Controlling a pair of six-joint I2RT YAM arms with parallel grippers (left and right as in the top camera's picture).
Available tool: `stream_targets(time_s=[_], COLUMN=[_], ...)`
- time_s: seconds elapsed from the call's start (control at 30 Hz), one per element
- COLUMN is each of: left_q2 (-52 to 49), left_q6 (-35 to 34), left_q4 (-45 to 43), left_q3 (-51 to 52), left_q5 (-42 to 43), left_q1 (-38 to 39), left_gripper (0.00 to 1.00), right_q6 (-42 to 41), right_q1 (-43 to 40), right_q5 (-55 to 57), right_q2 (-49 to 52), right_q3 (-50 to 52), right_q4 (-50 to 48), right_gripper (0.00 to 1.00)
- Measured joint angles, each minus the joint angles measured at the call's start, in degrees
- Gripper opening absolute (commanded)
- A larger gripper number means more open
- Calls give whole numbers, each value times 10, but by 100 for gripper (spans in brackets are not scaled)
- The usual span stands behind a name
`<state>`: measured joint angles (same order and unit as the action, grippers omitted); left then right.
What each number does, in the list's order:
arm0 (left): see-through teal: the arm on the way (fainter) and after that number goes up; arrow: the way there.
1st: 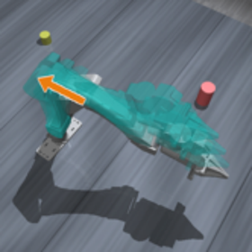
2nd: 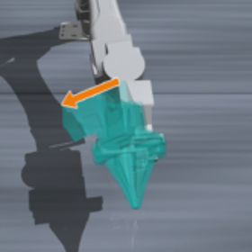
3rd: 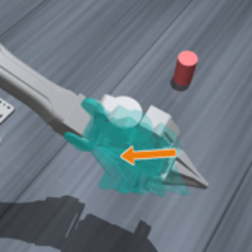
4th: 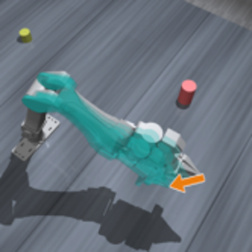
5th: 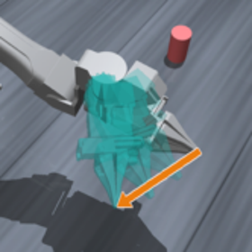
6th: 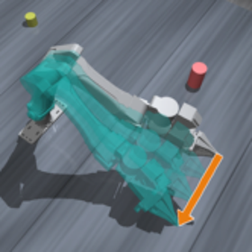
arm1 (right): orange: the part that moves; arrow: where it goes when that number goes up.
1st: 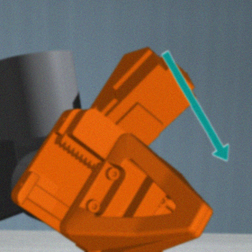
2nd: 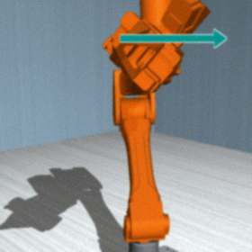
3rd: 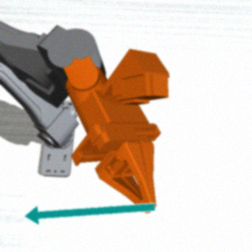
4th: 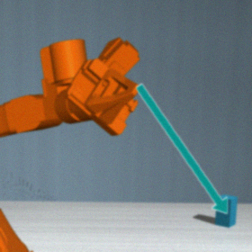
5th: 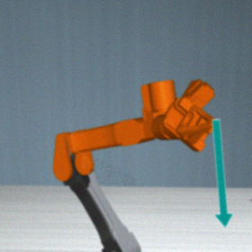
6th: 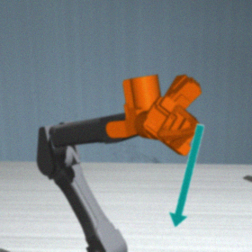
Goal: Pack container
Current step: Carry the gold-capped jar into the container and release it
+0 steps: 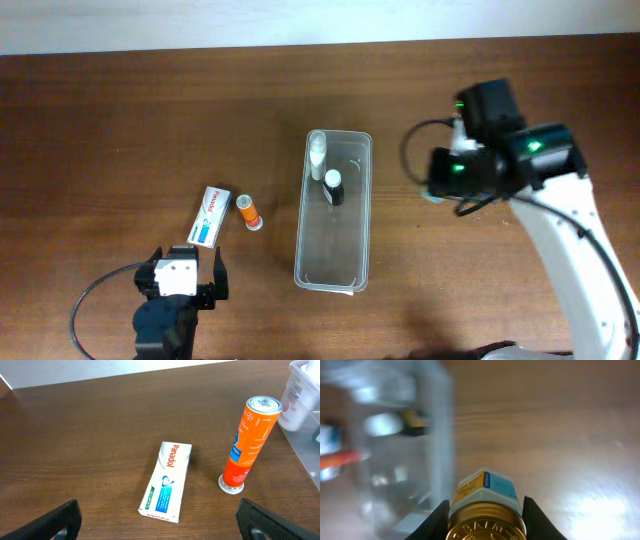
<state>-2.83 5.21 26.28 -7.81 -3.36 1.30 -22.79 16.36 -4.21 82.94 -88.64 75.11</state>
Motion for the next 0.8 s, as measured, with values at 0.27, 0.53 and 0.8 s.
stream_targets(time_s=[0.27,0.53,0.8], left_q2=[0,0,0], left_q6=[0,0,0], left_q4=[0,0,0], left_q3=[0,0,0], left_q5=[0,0,0], left_q1=[0,0,0], left_gripper=[99,100,99], right_q6=[-39,-57,-59], right_q1=[170,219,222], right_q5=[9,28,32], right_q2=[35,159,257], right_q3=[-5,-4,-4], right_q4=[-45,-70,-109], right_gripper=[33,33,33])
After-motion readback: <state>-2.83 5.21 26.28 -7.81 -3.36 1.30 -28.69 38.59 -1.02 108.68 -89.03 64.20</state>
